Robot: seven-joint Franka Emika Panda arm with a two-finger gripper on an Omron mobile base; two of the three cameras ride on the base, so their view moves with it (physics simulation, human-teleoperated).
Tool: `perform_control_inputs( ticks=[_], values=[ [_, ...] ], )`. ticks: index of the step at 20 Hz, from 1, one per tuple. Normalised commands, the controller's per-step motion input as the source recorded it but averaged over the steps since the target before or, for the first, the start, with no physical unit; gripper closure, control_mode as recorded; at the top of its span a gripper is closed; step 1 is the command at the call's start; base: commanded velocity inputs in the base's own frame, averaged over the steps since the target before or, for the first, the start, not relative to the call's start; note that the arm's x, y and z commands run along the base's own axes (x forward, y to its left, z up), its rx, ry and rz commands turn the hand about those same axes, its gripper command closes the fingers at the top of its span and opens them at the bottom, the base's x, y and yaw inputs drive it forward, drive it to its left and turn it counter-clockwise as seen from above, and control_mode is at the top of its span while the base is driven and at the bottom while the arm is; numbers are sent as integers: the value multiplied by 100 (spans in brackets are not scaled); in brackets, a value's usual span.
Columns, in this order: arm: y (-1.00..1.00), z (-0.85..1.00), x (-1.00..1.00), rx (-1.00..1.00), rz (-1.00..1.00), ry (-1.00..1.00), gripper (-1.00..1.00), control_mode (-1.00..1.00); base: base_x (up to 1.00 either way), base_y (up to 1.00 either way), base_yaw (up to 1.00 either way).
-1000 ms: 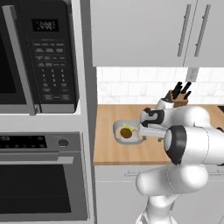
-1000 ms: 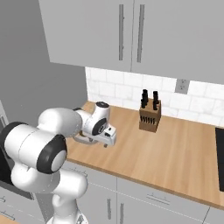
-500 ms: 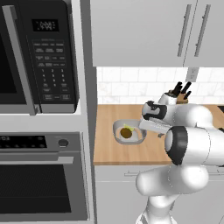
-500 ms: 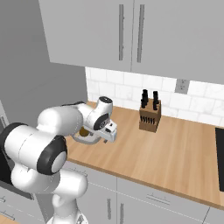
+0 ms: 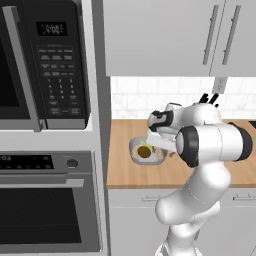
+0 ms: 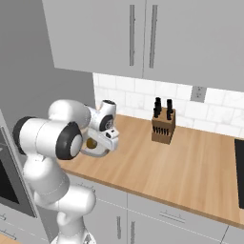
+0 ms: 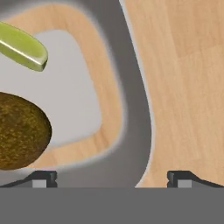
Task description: Take the meat container that has the steak and place it on the second highest rack of the freezer. Then take the vegetable container that has the avocado and lemon wedge and place it on the highest rack of the freezer.
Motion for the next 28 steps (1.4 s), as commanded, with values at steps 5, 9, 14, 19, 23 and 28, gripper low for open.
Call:
perform_control_inputs(
  ticks=[5,9,14,19,23,28],
  values=[
    [-3,-61,0,0,-9,0,-100,-100,0,0,0],
    [0,-62,0,0,-8,-1,-100,-100,0,0,0],
    [0,-30,0,0,-8,-2,-100,-100,0,0,0],
    [0,-3,-18,0,-3,-5,-100,-100,0,0,0],
    [0,1,-39,0,0,-14,-100,-100,0,0,0],
    [0,3,-20,0,0,-12,-100,-100,0,0,0]
  ],
)
